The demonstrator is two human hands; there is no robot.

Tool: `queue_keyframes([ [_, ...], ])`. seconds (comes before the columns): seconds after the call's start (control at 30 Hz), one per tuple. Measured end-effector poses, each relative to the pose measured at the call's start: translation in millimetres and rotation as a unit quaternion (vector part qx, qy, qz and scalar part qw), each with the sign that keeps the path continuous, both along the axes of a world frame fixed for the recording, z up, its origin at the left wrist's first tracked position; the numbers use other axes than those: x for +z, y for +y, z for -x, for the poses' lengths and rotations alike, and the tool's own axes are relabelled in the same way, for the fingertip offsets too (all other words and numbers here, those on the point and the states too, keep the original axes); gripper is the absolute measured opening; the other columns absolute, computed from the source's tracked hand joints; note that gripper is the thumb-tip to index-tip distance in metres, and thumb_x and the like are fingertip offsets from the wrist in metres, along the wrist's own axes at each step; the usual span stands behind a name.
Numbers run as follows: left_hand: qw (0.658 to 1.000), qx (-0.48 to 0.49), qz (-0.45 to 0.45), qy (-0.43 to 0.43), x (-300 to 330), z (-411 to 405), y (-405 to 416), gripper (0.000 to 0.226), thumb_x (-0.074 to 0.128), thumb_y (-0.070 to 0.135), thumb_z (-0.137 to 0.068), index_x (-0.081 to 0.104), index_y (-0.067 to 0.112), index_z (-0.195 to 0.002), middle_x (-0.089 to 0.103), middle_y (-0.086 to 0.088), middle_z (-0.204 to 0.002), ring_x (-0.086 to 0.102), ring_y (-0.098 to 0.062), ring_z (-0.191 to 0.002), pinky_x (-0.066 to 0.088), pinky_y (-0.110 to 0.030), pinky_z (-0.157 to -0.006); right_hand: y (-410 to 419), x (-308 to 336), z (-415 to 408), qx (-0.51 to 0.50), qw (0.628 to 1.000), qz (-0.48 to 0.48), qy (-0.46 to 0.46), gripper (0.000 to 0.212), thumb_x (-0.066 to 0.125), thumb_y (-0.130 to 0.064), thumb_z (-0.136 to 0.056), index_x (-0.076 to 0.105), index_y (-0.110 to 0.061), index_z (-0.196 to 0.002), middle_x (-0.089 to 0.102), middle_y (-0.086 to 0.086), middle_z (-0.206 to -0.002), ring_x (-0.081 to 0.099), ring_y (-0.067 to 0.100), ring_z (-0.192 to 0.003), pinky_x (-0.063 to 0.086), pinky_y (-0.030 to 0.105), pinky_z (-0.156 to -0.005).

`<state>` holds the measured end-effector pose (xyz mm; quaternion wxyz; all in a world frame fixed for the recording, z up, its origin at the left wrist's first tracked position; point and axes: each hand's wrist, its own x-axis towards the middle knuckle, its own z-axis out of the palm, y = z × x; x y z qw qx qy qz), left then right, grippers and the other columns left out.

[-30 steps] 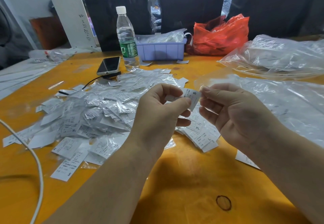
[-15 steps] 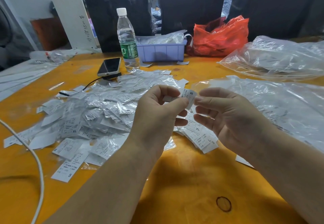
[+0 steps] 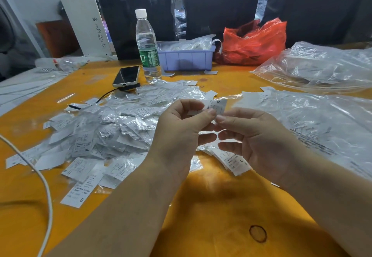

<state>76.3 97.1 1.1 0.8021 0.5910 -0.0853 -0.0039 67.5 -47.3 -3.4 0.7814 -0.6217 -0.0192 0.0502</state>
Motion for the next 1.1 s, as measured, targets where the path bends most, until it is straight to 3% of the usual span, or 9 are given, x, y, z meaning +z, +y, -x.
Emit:
queue_keyframes([
  [0.1,1.000,0.001,0.008,0.003,0.0,0.3,-0.8,0.013,0.068,0.003,-0.084,0.060,0.013,-0.086,0.065,0.003,-0.063,0.065,-0.012,-0.059,0.052,-0.022,-0.050,1.3,-1.3,0.8,-0.004,1.000,0.009,-0.004,0.036,0.074,-0.024,-0.063,0.073,-0.003,-0.093,0.068,0.009,-0.081,0.063,0.014,-0.067,0.053,0.024,-0.057],
  [0.23,1.000,0.005,-0.007,-0.002,1.0,-0.4,0.0,0.001,0.064,0.011,-0.090,0.066,0.012,-0.090,0.069,-0.001,-0.075,0.065,-0.015,-0.063,0.054,-0.025,-0.053,-1.2,1.9,-2.2,-0.029,1.000,0.001,-0.010,0.031,0.075,-0.026,-0.062,0.072,-0.008,-0.086,0.068,0.007,-0.077,0.062,0.014,-0.068,0.052,0.025,-0.056],
  [0.43,0.982,0.067,-0.147,-0.094,-2.9,0.0,-1.1,0.019,0.052,0.014,-0.100,0.054,0.030,-0.108,0.071,0.006,-0.080,0.068,-0.011,-0.062,0.055,-0.022,-0.053,-2.7,0.6,-3.8,-0.050,0.999,0.011,-0.018,0.023,0.073,-0.023,-0.072,0.071,-0.009,-0.090,0.066,0.005,-0.075,0.061,0.013,-0.067,0.051,0.025,-0.057],
  [0.53,0.973,0.057,-0.194,-0.114,-7.4,0.9,-5.1,0.022,0.049,0.015,-0.101,0.054,0.031,-0.114,0.071,0.003,-0.086,0.069,-0.009,-0.073,0.056,-0.021,-0.056,-2.9,-0.9,-2.1,-0.047,0.998,0.027,-0.039,0.026,0.073,-0.024,-0.073,0.076,-0.011,-0.095,0.066,0.002,-0.075,0.061,0.011,-0.067,0.052,0.024,-0.058],
  [0.6,0.966,0.041,-0.219,-0.130,-8.9,1.9,-6.9,0.022,0.046,0.016,-0.102,0.061,0.031,-0.112,0.071,0.007,-0.092,0.068,-0.006,-0.082,0.057,-0.022,-0.062,-2.7,-1.6,-1.9,-0.043,0.997,0.037,-0.051,0.013,0.071,-0.016,-0.079,0.078,-0.014,-0.090,0.067,0.001,-0.074,0.060,0.010,-0.065,0.053,0.024,-0.059],
  [0.77,0.961,0.010,-0.245,-0.132,-9.2,4.3,-9.4,0.029,0.044,0.018,-0.103,0.068,0.034,-0.106,0.072,0.011,-0.097,0.067,-0.011,-0.092,0.059,-0.032,-0.070,-1.7,-4.3,-2.2,-0.031,0.996,0.047,-0.066,0.012,0.071,-0.014,-0.078,0.076,-0.010,-0.088,0.068,0.003,-0.073,0.058,0.011,-0.066,0.053,0.025,-0.059],
  [0.87,0.967,0.031,-0.224,-0.120,-7.2,3.3,-7.4,0.024,0.047,0.018,-0.101,0.069,0.028,-0.099,0.072,0.007,-0.089,0.067,-0.012,-0.086,0.059,-0.030,-0.066,-2.3,-3.2,-1.9,-0.036,0.996,0.046,-0.069,0.025,0.073,-0.025,-0.066,0.077,-0.011,-0.086,0.068,0.001,-0.073,0.059,0.010,-0.065,0.053,0.024,-0.058],
  [1.0,0.960,0.081,-0.231,-0.139,-5.6,-1.6,-0.7,0.011,0.060,0.018,-0.094,0.067,0.023,-0.087,0.067,0.008,-0.075,0.061,-0.011,-0.070,0.055,-0.032,-0.065,-5.3,-2.9,-4.8,-0.050,0.995,0.057,-0.060,0.017,0.075,-0.022,-0.071,0.077,-0.014,-0.085,0.069,0.000,-0.076,0.061,0.010,-0.066,0.053,0.026,-0.060],
  [1.1,0.965,0.076,-0.215,-0.129,-5.3,-1.1,-0.8,0.011,0.064,0.015,-0.091,0.066,0.021,-0.082,0.065,0.011,-0.067,0.059,-0.005,-0.063,0.053,-0.026,-0.062,-3.9,-5.0,-4.3,-0.031,0.996,0.060,-0.053,0.033,0.076,-0.027,-0.063,0.074,-0.011,-0.092,0.068,0.000,-0.075,0.062,0.010,-0.065,0.053,0.025,-0.058],
])
